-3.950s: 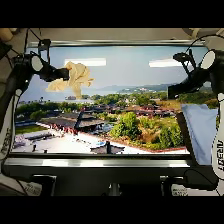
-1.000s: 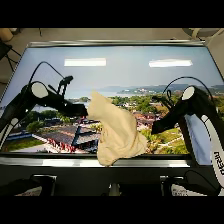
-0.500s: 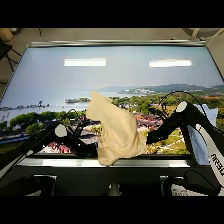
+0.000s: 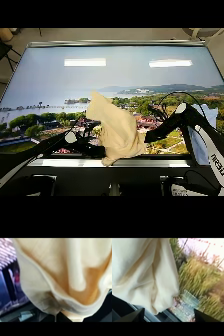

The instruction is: Fold the shirts.

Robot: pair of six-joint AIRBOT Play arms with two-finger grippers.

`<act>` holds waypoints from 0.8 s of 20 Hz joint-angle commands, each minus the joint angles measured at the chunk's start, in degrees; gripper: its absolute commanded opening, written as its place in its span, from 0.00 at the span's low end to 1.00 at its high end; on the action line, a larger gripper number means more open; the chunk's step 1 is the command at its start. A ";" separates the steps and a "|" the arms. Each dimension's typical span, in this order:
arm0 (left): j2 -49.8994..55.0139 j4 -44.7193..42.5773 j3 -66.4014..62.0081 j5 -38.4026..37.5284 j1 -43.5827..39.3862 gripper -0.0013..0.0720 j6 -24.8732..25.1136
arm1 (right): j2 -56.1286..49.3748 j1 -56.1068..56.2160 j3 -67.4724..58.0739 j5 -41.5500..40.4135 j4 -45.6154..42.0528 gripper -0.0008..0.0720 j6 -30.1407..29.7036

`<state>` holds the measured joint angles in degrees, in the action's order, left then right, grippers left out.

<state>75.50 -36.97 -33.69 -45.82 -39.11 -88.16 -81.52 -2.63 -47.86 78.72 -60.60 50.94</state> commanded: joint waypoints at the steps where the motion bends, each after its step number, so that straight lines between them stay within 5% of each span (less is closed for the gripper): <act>1: 0.24 2.05 -0.63 2.82 -0.13 0.05 1.22 | -0.09 0.07 3.61 -4.37 3.96 0.90 -0.24; 4: -1.22 2.01 -2.05 2.84 -0.13 0.05 5.66 | -0.09 0.07 6.54 -7.48 5.81 0.69 -0.68; 5: -1.92 1.79 -2.78 2.89 -0.13 0.05 6.97 | -0.09 0.07 6.54 -7.63 7.04 0.48 -0.70; 6: -2.84 0.26 -3.87 2.86 -0.13 0.05 7.21 | -0.07 0.04 6.38 -7.63 9.25 0.12 -1.60; 7: -3.89 -2.08 -5.22 2.82 -0.13 0.05 7.19 | -0.02 0.04 5.88 -7.48 10.97 0.04 -2.89; 11: -12.26 -18.12 -16.20 2.16 2.34 0.05 3.96 | 6.27 0.02 -6.10 -4.11 8.59 0.04 -5.38; 16: -26.62 -27.85 -42.25 7.17 8.57 0.05 2.05 | 23.02 0.04 -43.25 -10.86 7.04 0.04 -6.14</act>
<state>56.16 -58.48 -62.94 -42.94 -33.28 -85.01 -66.63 -2.61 -72.90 72.82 -52.69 45.89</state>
